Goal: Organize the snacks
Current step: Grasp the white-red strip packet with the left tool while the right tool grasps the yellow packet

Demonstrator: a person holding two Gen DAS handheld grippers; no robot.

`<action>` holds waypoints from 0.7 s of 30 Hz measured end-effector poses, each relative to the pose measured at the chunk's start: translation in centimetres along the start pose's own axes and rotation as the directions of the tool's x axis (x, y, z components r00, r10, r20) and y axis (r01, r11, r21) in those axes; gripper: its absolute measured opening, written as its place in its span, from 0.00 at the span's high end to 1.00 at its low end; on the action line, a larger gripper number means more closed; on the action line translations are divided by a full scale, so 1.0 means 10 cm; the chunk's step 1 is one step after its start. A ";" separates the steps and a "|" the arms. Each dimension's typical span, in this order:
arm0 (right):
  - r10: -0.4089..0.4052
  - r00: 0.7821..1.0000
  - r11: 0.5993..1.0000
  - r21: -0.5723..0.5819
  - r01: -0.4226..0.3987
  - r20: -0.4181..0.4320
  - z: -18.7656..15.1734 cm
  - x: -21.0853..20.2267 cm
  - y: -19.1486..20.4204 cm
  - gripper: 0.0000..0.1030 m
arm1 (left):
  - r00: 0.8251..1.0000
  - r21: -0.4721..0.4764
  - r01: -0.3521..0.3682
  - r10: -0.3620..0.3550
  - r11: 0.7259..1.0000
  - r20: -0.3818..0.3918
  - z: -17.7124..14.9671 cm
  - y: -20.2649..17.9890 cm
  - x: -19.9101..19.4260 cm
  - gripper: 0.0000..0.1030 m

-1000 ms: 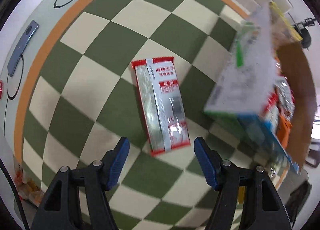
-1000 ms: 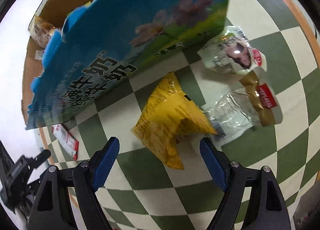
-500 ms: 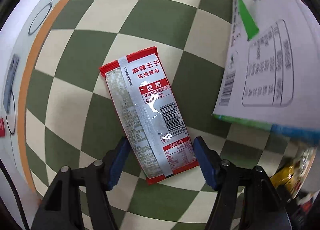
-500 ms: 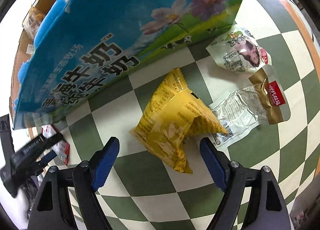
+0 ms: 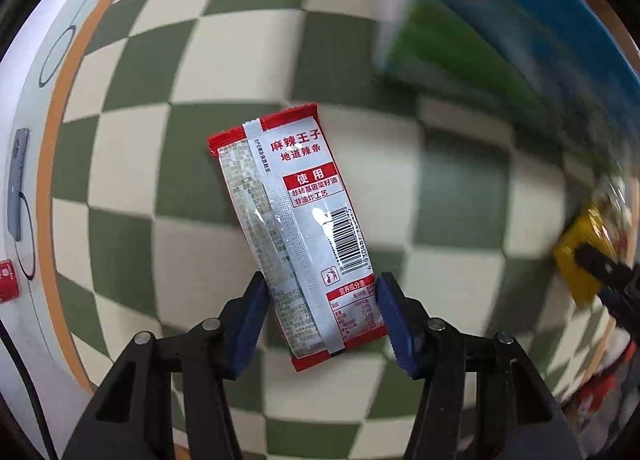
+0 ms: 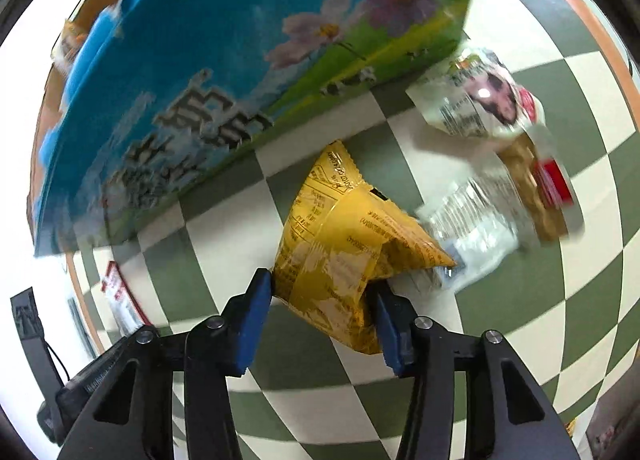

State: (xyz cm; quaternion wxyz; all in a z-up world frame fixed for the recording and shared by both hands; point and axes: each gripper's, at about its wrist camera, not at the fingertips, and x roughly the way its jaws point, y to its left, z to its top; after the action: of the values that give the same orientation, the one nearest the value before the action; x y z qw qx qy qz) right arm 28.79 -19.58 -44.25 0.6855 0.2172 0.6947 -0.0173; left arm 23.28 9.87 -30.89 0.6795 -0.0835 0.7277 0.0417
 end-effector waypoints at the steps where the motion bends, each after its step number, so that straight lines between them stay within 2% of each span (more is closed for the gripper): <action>1: 0.006 1.000 1.000 -0.009 -0.006 -0.004 -0.06 -0.02 0.00 0.51 | 1.000 0.017 0.012 -0.012 1.000 -0.002 -0.08 -0.05 -0.02 0.50; 8: 0.035 0.999 0.995 -0.089 -0.037 -0.024 -0.39 -0.18 -0.02 0.53 | 0.995 0.087 0.096 -0.098 0.992 0.013 -0.49 -0.45 -0.26 0.52; 12: 0.054 0.998 0.989 -0.134 -0.057 -0.025 -0.58 -0.29 0.00 0.53 | 0.991 0.143 0.111 -0.120 0.983 0.057 -0.44 -0.61 -0.49 0.55; 13: 0.066 0.997 0.988 -0.138 -0.069 -0.027 -0.60 -0.32 0.00 0.53 | 0.990 0.159 0.110 -0.121 0.981 0.067 -0.37 -0.75 -0.58 0.61; 14: 0.077 0.997 0.987 -0.140 -0.080 -0.026 -0.63 -0.38 -0.01 0.53 | 0.989 0.167 0.113 -0.127 0.979 0.073 -0.35 -0.71 -0.64 0.74; 17: 0.103 0.995 0.983 -0.149 -0.105 -0.018 -0.65 -0.48 0.01 0.54 | 0.986 0.189 0.133 -0.149 0.973 0.077 -0.25 -0.82 -0.71 0.74; 18: 0.114 0.993 0.982 -0.150 -0.115 -0.015 -0.63 -0.59 -0.07 0.54 | 0.985 0.188 0.137 -0.154 0.972 0.075 -0.12 -0.76 -0.69 0.74; 19: 0.117 0.993 0.981 -0.155 -0.117 -0.009 -0.61 -0.64 -0.07 0.54 | 0.986 0.185 0.144 -0.157 0.972 0.057 -0.08 -0.76 -0.67 0.74; 21: 0.117 0.993 0.980 -0.161 -0.114 0.010 -0.57 -0.72 -0.08 0.54 | 0.976 0.140 0.220 -0.218 0.965 -0.029 -0.05 -0.69 -0.57 0.70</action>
State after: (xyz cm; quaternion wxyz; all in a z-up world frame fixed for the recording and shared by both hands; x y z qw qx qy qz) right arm 22.93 -20.44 -37.19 0.7072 0.2011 0.6735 0.0762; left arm 24.34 3.40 -24.81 0.6791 -0.1149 0.7198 -0.0861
